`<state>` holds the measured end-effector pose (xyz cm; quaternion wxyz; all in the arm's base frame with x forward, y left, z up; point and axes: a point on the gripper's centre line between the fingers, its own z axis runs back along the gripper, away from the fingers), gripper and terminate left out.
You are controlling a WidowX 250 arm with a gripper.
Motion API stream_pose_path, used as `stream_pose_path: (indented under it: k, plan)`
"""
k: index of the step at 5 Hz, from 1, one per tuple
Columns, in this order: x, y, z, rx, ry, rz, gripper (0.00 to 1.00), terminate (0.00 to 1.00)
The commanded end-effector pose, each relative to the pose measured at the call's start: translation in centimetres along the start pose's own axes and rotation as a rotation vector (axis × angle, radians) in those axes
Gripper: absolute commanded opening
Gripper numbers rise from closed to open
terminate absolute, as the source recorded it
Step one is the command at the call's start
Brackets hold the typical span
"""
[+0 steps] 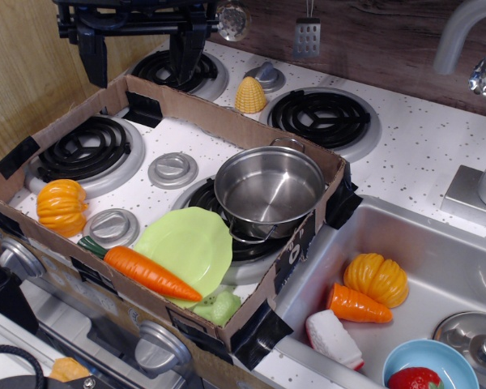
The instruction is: Put carrot on plate
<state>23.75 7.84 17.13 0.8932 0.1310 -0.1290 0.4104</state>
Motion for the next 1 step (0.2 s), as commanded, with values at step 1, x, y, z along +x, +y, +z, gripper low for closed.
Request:
stream_pose_path:
  k: [1]
  plan:
    - [0.76,-0.30,1.24,-0.024,-0.035,0.017,1.00,1.00]
